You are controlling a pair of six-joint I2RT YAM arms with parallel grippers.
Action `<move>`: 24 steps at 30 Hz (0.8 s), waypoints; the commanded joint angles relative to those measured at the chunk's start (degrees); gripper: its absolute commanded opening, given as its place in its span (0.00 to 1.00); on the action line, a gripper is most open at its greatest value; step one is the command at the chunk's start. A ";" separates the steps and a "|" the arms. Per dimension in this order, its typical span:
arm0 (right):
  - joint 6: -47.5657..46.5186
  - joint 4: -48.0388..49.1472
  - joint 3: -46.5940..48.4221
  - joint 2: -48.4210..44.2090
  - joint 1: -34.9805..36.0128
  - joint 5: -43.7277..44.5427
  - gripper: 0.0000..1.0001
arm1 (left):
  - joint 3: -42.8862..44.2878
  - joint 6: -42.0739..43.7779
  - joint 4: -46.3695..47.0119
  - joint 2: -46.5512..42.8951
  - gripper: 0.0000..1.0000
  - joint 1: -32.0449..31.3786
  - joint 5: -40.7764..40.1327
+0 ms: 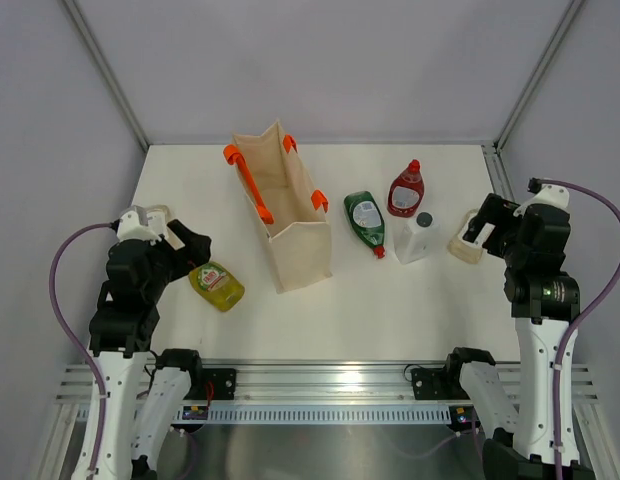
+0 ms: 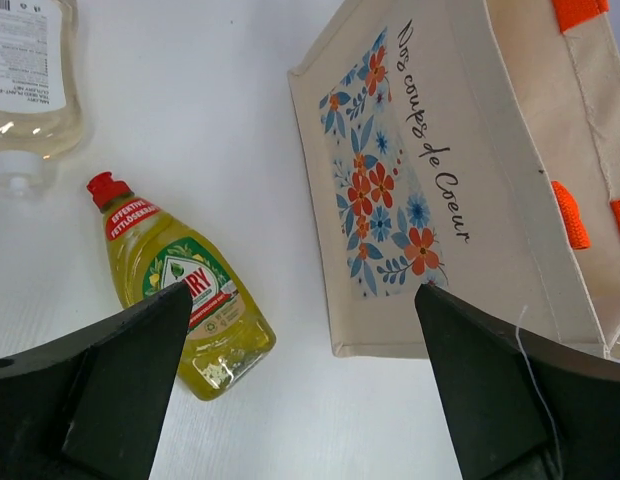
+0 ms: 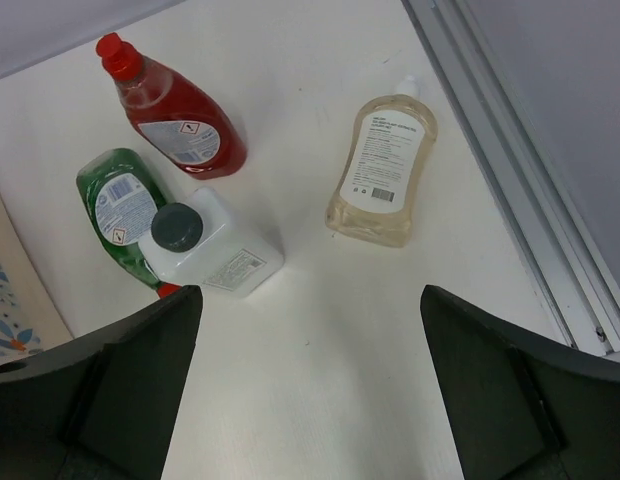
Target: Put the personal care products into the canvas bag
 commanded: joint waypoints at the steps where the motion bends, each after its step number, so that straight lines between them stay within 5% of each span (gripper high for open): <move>1: -3.03 1.86 2.98 0.00 0.06 -7.02 1.00 | 3.55 -5.07 -3.36 1.76 0.99 -0.07 -2.86; 3: -11.53 0.90 3.16 0.26 0.06 -16.49 1.00 | 4.43 -7.54 -6.53 3.25 0.99 -0.07 -5.07; 5: -27.96 -5.12 4.12 0.53 0.06 -35.04 0.99 | 5.23 -10.09 -10.93 6.06 0.99 -0.07 -6.13; 7: -32.93 -7.28 4.48 1.58 0.06 -41.58 0.99 | 5.93 -10.28 -12.69 8.95 0.89 -0.07 -5.27; 16: -38.56 -12.55 5.18 10.02 0.06 -47.04 1.00 | 2.70 -10.45 -8.76 14.76 0.85 2.99 -1.58; 20: -41.63 -12.99 4.48 8.97 0.06 -49.41 0.99 | -1.52 -10.71 -3.92 20.29 0.84 7.40 4.49; 24: -47.78 -16.68 3.96 9.58 0.06 -53.80 1.00 | -2.68 -10.72 -0.92 30.90 0.84 7.58 1.95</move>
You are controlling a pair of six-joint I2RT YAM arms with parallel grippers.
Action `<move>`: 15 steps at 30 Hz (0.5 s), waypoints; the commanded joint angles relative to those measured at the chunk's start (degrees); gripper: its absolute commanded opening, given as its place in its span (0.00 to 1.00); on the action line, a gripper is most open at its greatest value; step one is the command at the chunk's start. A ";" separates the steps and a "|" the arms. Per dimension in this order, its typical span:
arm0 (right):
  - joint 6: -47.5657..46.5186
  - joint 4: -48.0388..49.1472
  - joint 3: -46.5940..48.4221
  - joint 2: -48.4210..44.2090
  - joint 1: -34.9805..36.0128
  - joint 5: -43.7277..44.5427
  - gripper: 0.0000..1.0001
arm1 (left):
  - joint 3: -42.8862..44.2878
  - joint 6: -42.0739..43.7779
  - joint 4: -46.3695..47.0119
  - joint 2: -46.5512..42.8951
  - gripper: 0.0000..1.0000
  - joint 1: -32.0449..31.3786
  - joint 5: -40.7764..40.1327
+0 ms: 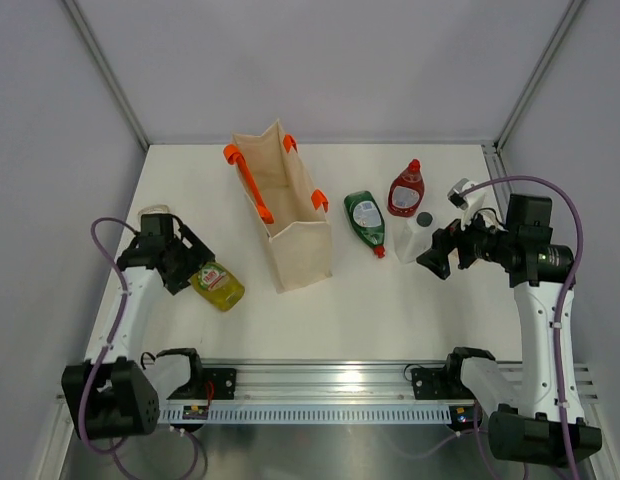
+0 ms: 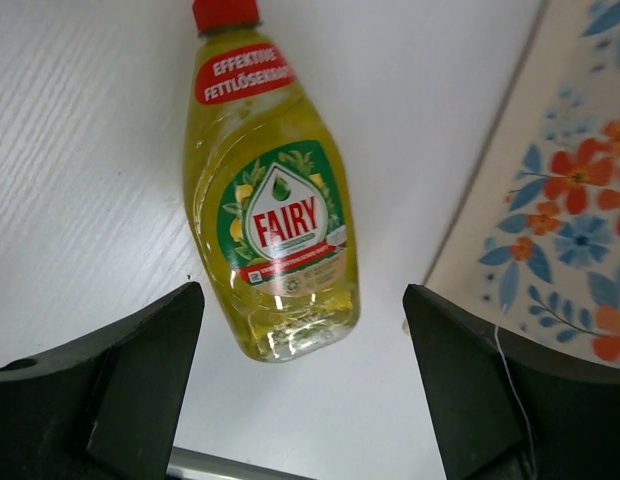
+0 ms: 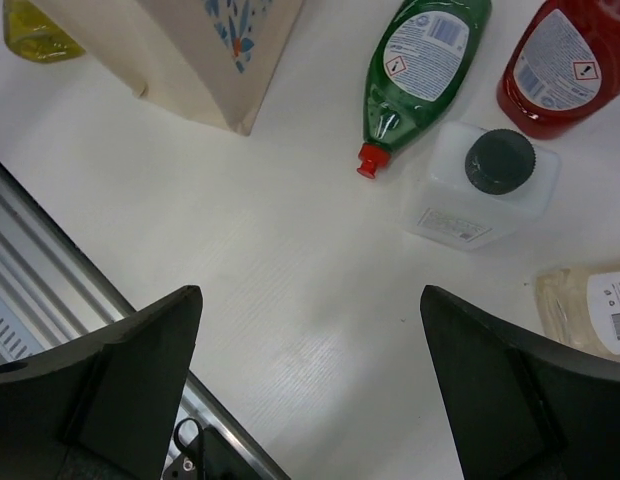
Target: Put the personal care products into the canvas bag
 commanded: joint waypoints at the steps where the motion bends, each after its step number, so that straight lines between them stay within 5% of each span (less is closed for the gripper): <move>1: -4.63 -0.42 -1.17 -0.58 0.11 -5.56 0.99 | -0.62 -0.64 4.98 8.13 0.84 0.37 1.36; 8: -3.12 3.92 -6.29 -0.15 0.11 -13.72 1.00 | -2.11 -0.64 6.91 18.97 0.84 0.19 1.19; 15: 1.79 9.36 -9.28 1.26 0.11 -17.15 0.99 | -5.20 -2.57 13.14 28.97 0.96 -1.30 4.17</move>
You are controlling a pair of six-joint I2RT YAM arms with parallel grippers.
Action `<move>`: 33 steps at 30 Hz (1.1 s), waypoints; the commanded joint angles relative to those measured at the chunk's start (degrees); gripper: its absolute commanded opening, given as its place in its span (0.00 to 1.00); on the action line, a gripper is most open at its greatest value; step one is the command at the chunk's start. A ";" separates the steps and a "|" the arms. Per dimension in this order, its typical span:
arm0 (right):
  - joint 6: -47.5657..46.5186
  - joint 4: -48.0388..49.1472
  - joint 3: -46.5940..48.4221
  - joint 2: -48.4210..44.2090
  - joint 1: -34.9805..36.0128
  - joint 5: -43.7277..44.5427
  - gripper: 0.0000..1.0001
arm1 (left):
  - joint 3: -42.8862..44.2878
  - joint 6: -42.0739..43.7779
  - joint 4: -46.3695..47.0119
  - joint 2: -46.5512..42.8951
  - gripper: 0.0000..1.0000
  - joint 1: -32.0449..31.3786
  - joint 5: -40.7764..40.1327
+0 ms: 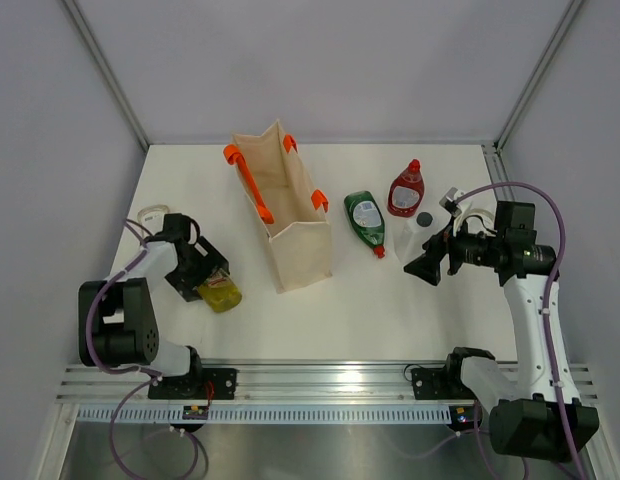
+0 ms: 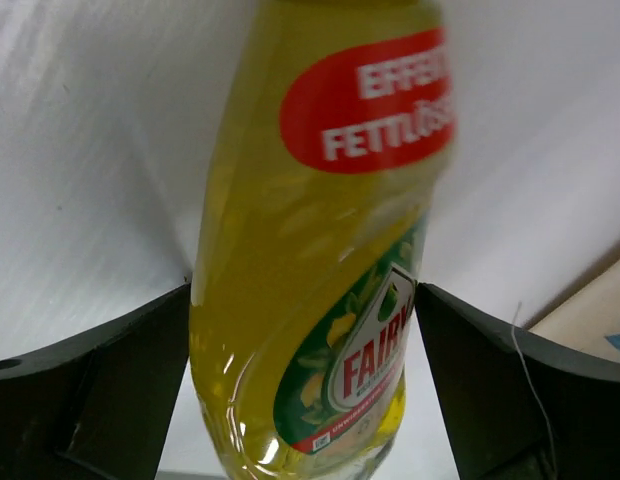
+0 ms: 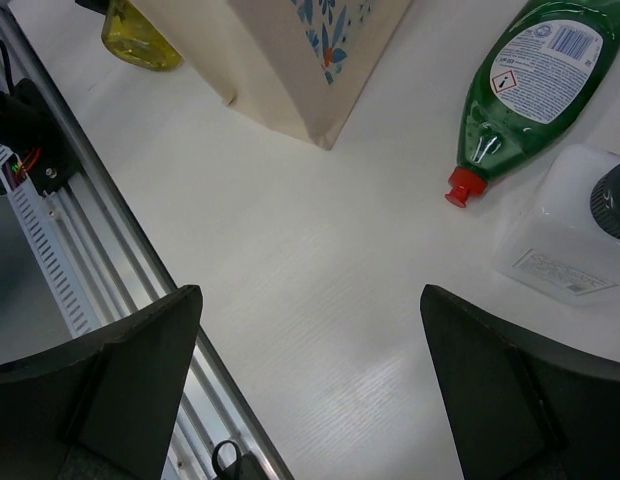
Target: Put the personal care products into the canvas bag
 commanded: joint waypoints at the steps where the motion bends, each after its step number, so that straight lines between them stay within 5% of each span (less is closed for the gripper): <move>1: 2.76 4.98 -0.76 -0.05 0.11 -4.46 0.99 | -0.85 -1.35 4.45 6.14 0.96 -1.17 1.39; 4: 3.38 5.07 -1.11 -0.75 0.11 -3.93 1.00 | 1.52 -1.71 4.28 10.37 0.88 -1.79 -0.10; 10: 4.43 4.63 -3.13 -6.01 0.11 -4.02 0.99 | 2.32 1.45 4.02 6.17 0.13 -1.79 0.96; 12: 3.83 3.76 -3.48 -7.25 0.11 -4.90 0.96 | 1.53 2.77 5.07 0.74 0.00 -1.79 2.44; 21: 5.93 2.78 -2.08 -8.22 0.11 -7.00 0.82 | -3.48 -6.51 15.53 -17.04 0.00 -0.12 20.01; 33: 9.35 4.45 -1.29 -7.87 0.02 -6.48 0.80 | 11.44 -22.97 21.33 -33.66 0.00 -1.17 20.74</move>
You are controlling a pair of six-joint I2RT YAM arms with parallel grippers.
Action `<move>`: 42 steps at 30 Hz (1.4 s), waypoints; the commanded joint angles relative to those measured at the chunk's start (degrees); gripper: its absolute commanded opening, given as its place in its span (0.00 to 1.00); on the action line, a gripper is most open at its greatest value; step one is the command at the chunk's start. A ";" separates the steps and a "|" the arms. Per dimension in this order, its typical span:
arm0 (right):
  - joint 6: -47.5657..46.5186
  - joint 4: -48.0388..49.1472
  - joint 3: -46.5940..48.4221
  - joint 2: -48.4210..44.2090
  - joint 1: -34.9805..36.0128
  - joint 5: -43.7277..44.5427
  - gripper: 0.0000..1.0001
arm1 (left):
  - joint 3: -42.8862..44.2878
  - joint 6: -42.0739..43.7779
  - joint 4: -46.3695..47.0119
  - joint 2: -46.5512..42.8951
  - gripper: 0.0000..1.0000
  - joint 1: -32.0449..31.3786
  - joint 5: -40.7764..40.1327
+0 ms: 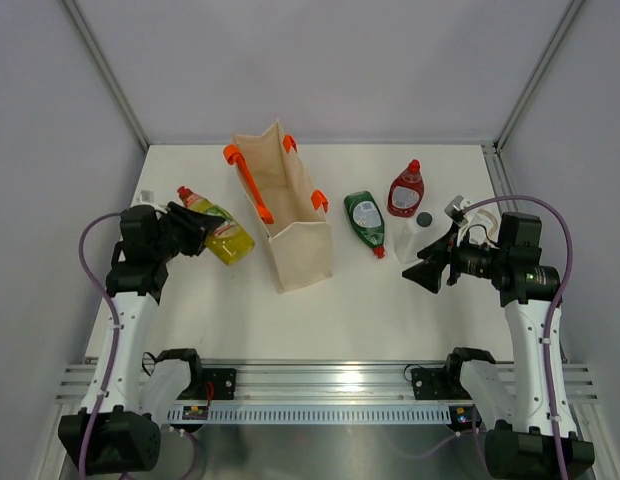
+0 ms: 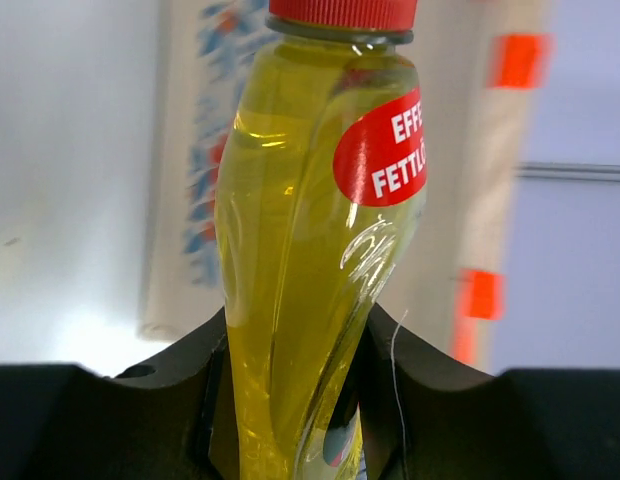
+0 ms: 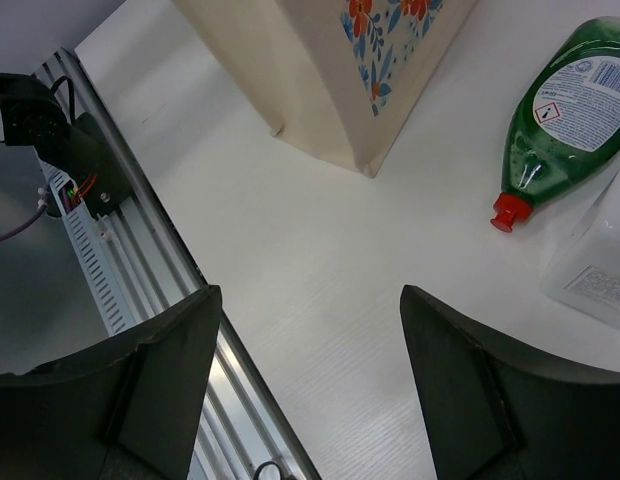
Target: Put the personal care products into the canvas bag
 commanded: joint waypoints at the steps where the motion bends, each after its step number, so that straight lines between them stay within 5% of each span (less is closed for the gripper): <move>1: 1.73 1.67 2.21 0.32 0.02 -1.34 0.80 | 11.06 -7.02 11.61 -2.25 0.00 -0.98 3.84; 9: 2.26 2.38 2.91 1.91 0.02 -1.43 0.79 | 33.36 -3.00 12.41 12.85 0.00 -10.90 -1.76; 15: 2.61 2.38 3.18 1.21 0.02 1.11 0.80 | 50.33 7.28 0.65 30.34 0.00 -19.52 -10.11; 21: 3.40 3.69 2.83 1.47 0.02 3.32 0.82 | 55.73 15.03 -11.06 39.05 0.05 -25.32 -19.61; 29: 5.51 5.10 3.09 7.00 0.02 1.03 0.83 | 49.23 14.52 -8.34 41.96 0.50 -27.44 -17.27; 32: 8.58 6.33 4.05 11.21 0.54 2.17 0.82 | 48.96 14.60 -7.20 43.80 0.79 -27.44 -14.11; 38: 11.83 9.67 8.01 17.28 9.93 17.79 0.80 | 47.21 16.09 -5.62 42.76 0.94 -27.35 -12.51; 42: 12.62 11.51 12.66 19.92 16.26 25.80 0.81 | 46.59 19.52 -4.91 39.33 0.95 -27.35 -11.11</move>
